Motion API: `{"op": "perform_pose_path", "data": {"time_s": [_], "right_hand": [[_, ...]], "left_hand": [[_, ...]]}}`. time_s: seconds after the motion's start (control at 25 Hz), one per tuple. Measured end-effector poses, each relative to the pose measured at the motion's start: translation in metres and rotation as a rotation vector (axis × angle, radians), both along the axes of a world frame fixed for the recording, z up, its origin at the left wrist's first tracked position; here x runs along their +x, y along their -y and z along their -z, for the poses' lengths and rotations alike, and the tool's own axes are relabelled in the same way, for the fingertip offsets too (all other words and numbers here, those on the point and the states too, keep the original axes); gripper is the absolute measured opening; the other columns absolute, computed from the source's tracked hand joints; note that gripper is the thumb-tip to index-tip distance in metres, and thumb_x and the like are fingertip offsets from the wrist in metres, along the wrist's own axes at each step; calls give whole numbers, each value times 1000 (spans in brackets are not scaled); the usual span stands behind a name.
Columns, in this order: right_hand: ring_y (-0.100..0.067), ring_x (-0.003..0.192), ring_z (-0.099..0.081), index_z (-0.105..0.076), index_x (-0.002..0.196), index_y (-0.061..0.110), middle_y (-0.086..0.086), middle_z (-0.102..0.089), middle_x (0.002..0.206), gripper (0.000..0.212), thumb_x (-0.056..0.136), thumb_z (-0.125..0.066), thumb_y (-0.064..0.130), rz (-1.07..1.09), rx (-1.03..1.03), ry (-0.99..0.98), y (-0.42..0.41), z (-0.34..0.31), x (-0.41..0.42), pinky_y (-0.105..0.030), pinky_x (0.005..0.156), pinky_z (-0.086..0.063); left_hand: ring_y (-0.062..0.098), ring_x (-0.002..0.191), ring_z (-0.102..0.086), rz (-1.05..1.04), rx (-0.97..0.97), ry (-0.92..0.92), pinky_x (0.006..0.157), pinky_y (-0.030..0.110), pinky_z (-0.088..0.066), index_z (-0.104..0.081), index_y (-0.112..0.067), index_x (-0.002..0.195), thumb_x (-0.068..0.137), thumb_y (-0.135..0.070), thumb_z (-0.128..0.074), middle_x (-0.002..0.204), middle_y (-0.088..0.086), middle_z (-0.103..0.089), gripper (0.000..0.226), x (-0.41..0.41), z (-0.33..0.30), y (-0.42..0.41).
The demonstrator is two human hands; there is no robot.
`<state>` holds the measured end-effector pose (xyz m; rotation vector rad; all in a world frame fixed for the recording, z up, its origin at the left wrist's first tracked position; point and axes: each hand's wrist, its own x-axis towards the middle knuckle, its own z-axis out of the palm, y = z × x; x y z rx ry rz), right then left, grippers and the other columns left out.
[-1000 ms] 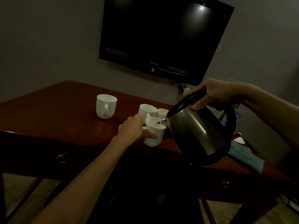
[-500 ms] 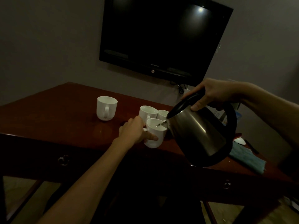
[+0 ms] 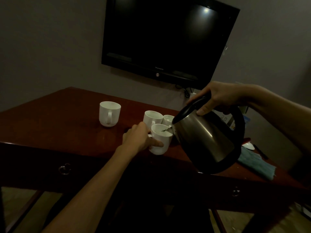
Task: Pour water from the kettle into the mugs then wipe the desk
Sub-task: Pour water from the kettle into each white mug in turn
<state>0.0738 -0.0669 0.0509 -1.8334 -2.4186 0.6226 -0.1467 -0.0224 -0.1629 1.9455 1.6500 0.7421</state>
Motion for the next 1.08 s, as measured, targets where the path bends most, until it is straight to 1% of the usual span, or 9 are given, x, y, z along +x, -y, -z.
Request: {"op": "perform_pose_path", "data": {"time_s": [0.12,0.24,0.4,0.48,0.6,0.68,0.76,0.92,1.08], "right_hand": [[-16,52,-49,-63,127,35,-33,-61,103,57,72,-75,33,-1,-3,7,0,-1,-1,-23,41,-44],[-14,52,-53,-64,126,36,-20,-66,101,56,71,-75,34,-5,10,24,0,-1,-2,-22,42,-45],[-14,48,-50,-67,123,35,-28,-63,92,54,70,-78,34,-6,10,13,-3,-2,-4,-24,41,-44],[-12,44,-48,-67,123,33,-23,-62,85,54,70,-78,33,-4,10,18,-5,-2,-5,-24,40,-43],[-13,44,-47,-67,123,33,-25,-61,85,53,71,-79,32,-12,4,32,-5,-3,-7,-24,39,-43],[-11,41,-45,-67,124,31,-14,-61,72,51,74,-79,28,-10,8,34,-5,-4,-8,-23,37,-41],[-10,39,-44,-67,124,29,-6,-58,63,49,77,-78,24,0,10,28,-4,-4,-8,-22,37,-40],[-13,43,-46,-68,122,35,-21,-60,82,49,75,-79,29,-12,5,39,-6,-3,-6,-24,39,-42],[-14,42,-45,-68,122,34,-20,-59,79,48,76,-79,26,-18,-4,27,-6,-3,-7,-24,39,-42]], "left_hand": [[21,105,-62,-8,8,2,89,46,-52,-60,-18,116,59,-61,-86,113,0,-66,76,0,1,1],[22,108,-62,-9,10,10,91,48,-52,-61,-19,119,58,-61,-86,118,1,-66,79,-1,1,1],[23,112,-60,1,25,23,92,48,-51,-60,-18,124,60,-58,-87,123,1,-64,80,-1,0,4],[22,109,-62,15,32,25,91,47,-52,-62,-19,120,59,-59,-87,120,0,-65,77,-2,0,5],[21,106,-62,28,31,39,90,46,-52,-62,-18,116,61,-57,-87,115,-3,-65,73,-3,0,6],[20,107,-61,31,30,46,90,44,-52,-59,-18,116,62,-55,-87,110,-5,-61,71,-3,-2,7],[19,105,-62,37,30,49,90,44,-52,-60,-18,113,62,-55,-87,111,-5,-64,68,-3,-2,7],[19,104,-61,34,24,51,90,44,-52,-58,-18,112,63,-54,-87,110,-4,-63,67,-2,-3,8],[20,107,-60,31,21,52,93,46,-51,-55,-18,111,64,-53,-87,115,-2,-62,67,-3,-6,11]]}}
